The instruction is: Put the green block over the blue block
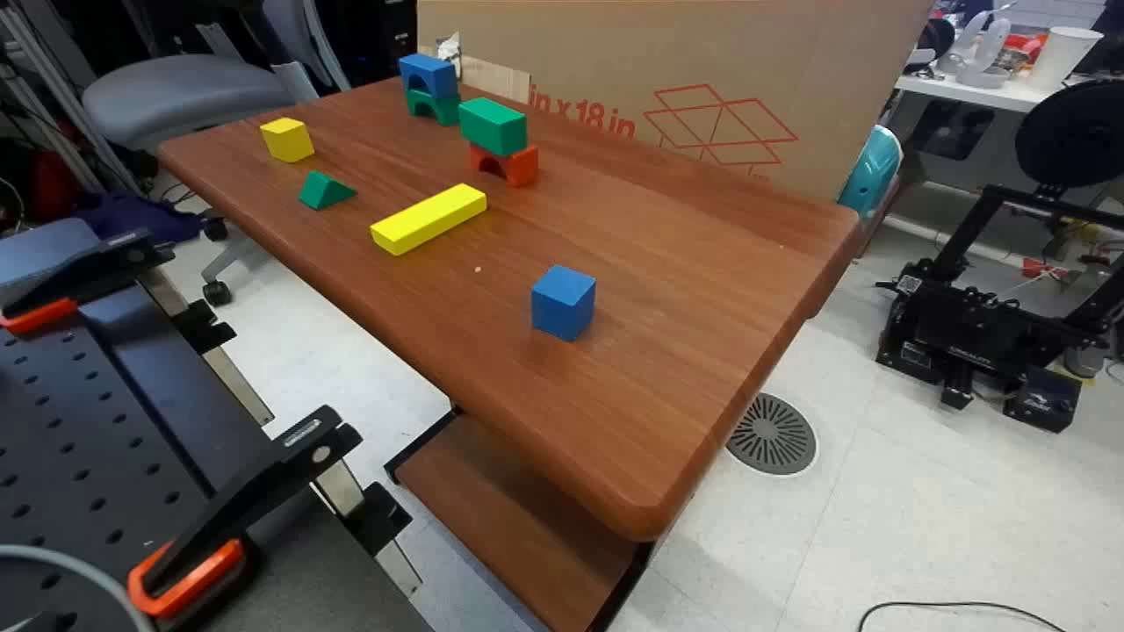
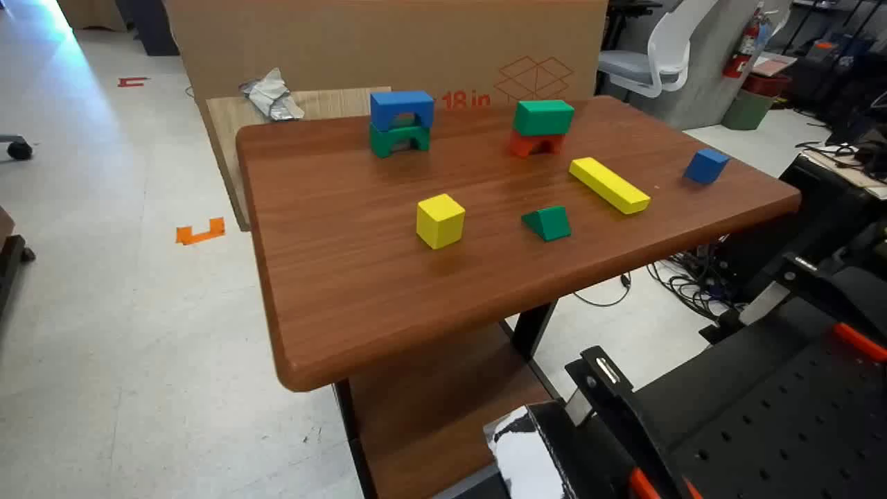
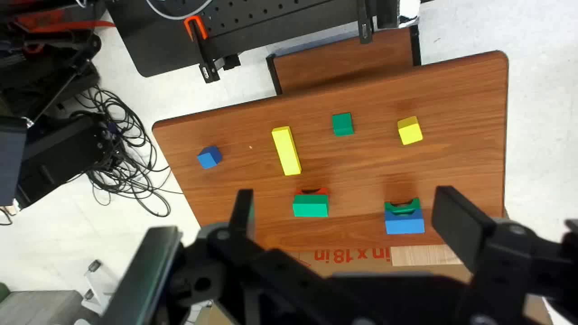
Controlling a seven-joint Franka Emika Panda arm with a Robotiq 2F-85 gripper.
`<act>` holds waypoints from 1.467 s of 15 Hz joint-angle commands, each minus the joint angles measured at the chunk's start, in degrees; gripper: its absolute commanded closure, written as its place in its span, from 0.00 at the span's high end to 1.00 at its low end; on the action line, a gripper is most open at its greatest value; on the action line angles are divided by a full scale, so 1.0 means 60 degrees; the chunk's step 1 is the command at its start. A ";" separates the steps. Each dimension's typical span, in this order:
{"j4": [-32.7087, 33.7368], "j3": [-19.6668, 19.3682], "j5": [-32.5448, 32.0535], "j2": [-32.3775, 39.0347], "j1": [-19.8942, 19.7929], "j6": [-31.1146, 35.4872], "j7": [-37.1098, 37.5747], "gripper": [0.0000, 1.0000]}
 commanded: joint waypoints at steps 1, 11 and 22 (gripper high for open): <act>0.0027 -0.0180 -0.0141 0.0075 0.0233 -0.0030 0.0126 1.00; 0.0027 -0.0179 -0.0141 0.0074 0.0233 -0.0029 0.0126 1.00; 0.0137 -0.1675 -0.1244 0.2844 0.0040 0.3003 -0.2454 1.00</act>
